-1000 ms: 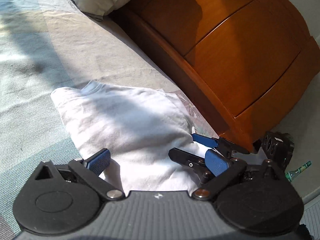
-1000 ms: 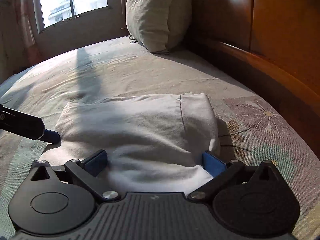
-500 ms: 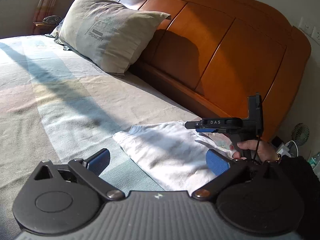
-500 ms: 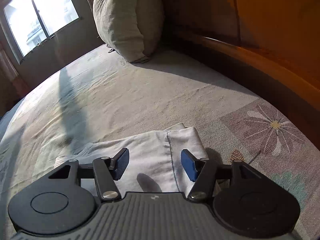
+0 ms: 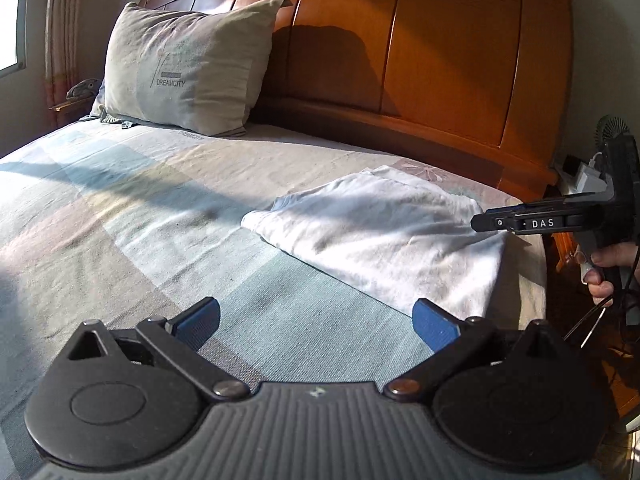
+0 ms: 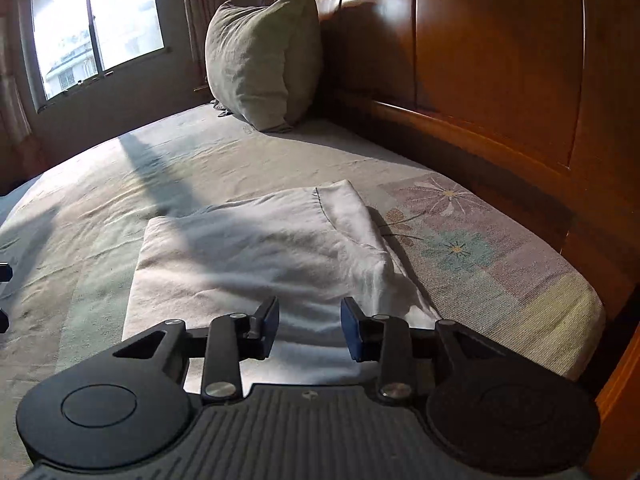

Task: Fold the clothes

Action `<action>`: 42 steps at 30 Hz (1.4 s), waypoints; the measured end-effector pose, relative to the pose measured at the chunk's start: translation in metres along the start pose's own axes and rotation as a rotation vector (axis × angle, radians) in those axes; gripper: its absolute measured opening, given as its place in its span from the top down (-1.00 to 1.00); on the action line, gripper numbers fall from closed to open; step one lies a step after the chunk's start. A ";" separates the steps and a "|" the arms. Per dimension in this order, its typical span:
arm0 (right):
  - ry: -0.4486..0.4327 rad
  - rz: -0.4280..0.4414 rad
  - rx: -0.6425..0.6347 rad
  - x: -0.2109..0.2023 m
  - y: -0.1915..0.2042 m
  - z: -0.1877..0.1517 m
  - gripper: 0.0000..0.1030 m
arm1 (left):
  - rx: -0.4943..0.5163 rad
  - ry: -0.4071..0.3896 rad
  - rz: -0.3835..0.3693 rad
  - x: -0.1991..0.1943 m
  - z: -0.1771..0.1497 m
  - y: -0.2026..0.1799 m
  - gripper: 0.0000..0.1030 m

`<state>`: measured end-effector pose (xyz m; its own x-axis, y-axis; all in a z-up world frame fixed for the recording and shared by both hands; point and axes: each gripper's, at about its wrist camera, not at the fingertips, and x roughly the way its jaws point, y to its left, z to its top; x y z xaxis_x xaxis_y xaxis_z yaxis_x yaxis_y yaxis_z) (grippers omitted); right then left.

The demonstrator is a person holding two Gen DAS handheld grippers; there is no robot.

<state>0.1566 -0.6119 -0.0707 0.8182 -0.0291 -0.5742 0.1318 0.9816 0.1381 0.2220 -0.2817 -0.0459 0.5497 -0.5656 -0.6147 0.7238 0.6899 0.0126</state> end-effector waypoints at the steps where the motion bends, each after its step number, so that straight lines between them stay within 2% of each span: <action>1: 0.014 0.013 -0.017 0.003 0.007 -0.001 0.10 | 0.018 0.007 0.013 0.000 -0.002 -0.003 -0.98; 4: 0.111 -0.032 -0.063 0.017 0.022 -0.015 0.04 | 0.070 0.026 0.058 -0.001 -0.008 -0.011 -0.98; 7: 0.087 -0.069 -0.075 0.000 0.033 -0.023 -0.06 | 0.126 0.026 0.088 -0.005 -0.017 -0.017 -0.99; 8: 0.069 -0.056 -0.068 -0.008 0.038 -0.022 -0.09 | 0.128 0.028 0.094 -0.005 -0.019 -0.018 -0.99; 10: 0.036 0.004 -0.090 -0.019 0.052 -0.022 -0.36 | 0.125 0.033 0.104 -0.005 -0.023 -0.019 -0.99; 12: 0.075 0.022 -0.152 -0.015 0.067 -0.028 -0.50 | 0.123 0.038 0.113 -0.005 -0.026 -0.019 -0.99; 14: 0.136 -0.005 -0.197 -0.006 0.073 -0.033 -0.49 | 0.121 0.044 0.123 -0.005 -0.030 -0.020 -0.99; 15: 0.139 -0.012 -0.206 -0.005 0.073 -0.032 -0.48 | 0.126 0.039 0.124 -0.007 -0.030 -0.020 -0.99; 19: -0.011 -0.065 -0.129 -0.010 0.049 0.001 -0.51 | 0.114 0.025 0.132 -0.010 -0.032 -0.016 -0.99; 21: -0.046 -0.093 -0.080 0.002 0.029 0.018 -0.54 | 0.092 0.023 0.134 -0.010 -0.032 -0.013 -0.99; 26: 0.012 -0.223 0.036 0.048 -0.015 0.036 -0.49 | 0.067 0.022 0.131 -0.012 -0.033 -0.008 -0.99; 28: -0.035 -0.181 0.052 0.040 -0.010 0.043 -0.48 | 0.059 0.022 0.141 -0.010 -0.034 -0.006 -0.99; 30: -0.083 -0.114 -0.016 0.033 0.010 0.045 -0.55 | 0.042 0.026 0.147 -0.008 -0.034 -0.004 -0.99; 31: -0.078 -0.097 -0.047 0.035 0.018 0.045 -0.56 | 0.034 0.029 0.149 -0.007 -0.034 -0.003 -0.99; 33: -0.026 -0.088 -0.094 0.051 0.028 0.040 -0.56 | 0.019 0.032 0.148 -0.007 -0.033 -0.001 -0.99; 34: 0.013 -0.111 -0.101 0.063 0.028 0.037 -0.56 | 0.014 0.033 0.145 -0.008 -0.033 0.000 -0.99; 36: 0.062 -0.129 -0.028 0.078 0.014 0.035 -0.57 | 0.014 0.030 0.144 -0.010 -0.033 0.003 -0.99; 39: -0.007 -0.081 0.052 0.066 0.009 0.048 -0.57 | 0.002 0.029 0.162 -0.012 -0.033 0.009 -0.99; 40: -0.043 -0.072 0.046 0.062 0.011 0.052 -0.59 | -0.005 0.030 0.168 -0.011 -0.034 0.012 -0.99; 42: -0.042 -0.100 0.005 0.071 0.015 0.059 -0.64 | -0.032 0.035 0.184 -0.012 -0.033 0.016 -0.99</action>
<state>0.2500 -0.6101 -0.0616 0.8233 -0.1349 -0.5513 0.2169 0.9724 0.0861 0.2135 -0.2487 -0.0646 0.6562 -0.4127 -0.6318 0.5985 0.7946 0.1025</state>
